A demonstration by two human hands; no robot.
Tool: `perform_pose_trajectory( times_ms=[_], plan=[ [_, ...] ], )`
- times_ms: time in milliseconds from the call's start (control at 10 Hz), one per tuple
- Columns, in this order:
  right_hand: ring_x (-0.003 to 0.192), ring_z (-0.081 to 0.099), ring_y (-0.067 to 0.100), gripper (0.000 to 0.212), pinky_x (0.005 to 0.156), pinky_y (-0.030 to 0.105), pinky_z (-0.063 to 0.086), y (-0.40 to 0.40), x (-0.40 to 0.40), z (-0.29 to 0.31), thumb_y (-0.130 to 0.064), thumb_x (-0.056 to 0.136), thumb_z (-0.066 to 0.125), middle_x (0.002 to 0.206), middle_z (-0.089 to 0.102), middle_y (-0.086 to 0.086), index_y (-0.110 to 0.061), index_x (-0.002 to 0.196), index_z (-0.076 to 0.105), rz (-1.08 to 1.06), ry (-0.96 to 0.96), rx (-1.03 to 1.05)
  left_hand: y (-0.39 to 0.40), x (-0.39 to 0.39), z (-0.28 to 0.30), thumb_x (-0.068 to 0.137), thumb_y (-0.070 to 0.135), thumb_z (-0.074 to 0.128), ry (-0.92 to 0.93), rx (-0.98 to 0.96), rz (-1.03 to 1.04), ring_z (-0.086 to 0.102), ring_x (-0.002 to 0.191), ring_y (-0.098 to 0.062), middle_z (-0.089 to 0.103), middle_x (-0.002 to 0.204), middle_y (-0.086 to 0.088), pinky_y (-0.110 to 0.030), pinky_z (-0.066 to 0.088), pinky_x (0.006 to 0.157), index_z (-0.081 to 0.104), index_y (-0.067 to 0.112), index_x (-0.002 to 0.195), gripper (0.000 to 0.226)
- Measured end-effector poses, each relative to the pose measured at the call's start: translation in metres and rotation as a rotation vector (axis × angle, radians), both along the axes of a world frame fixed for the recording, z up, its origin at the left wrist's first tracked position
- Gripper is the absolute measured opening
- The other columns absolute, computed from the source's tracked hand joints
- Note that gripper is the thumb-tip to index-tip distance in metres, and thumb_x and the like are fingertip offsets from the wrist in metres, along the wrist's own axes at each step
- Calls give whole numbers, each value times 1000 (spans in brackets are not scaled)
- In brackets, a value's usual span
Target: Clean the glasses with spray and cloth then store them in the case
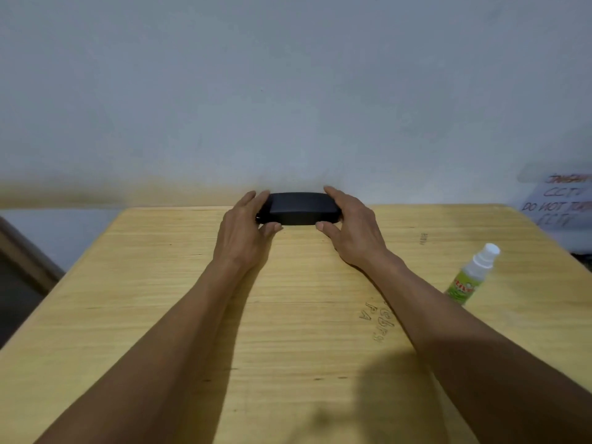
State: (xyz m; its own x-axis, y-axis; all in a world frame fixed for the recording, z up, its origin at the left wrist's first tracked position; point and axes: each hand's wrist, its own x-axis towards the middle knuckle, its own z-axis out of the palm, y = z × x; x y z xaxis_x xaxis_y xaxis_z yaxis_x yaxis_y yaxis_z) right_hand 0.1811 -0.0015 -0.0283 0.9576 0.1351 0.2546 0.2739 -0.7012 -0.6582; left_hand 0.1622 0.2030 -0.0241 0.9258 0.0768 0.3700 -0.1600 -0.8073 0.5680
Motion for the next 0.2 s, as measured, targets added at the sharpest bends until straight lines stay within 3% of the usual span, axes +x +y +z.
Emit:
perform_pose_trajectory(
  times_ms=[100, 200],
  plan=[
    [146, 32, 26, 76, 118, 52, 32, 0, -13, 1, -28, 98, 63, 162, 30, 8, -37, 157, 16, -31, 74, -19, -3, -18, 6, 88, 29, 69, 32, 42, 30, 53, 123, -27, 52, 138, -4, -31, 43, 93, 43, 21, 141, 59],
    [148, 30, 25, 79, 118, 51, 32, -2, -31, 6, -29, 96, 66, 163, 25, 7, -39, 156, 15, -42, 78, 4, -2, -38, 7, 90, 34, 67, 107, 19, 95, 31, 144, -30, 28, 160, -5, -45, 31, 113, 30, 23, 151, 72]
  ],
)
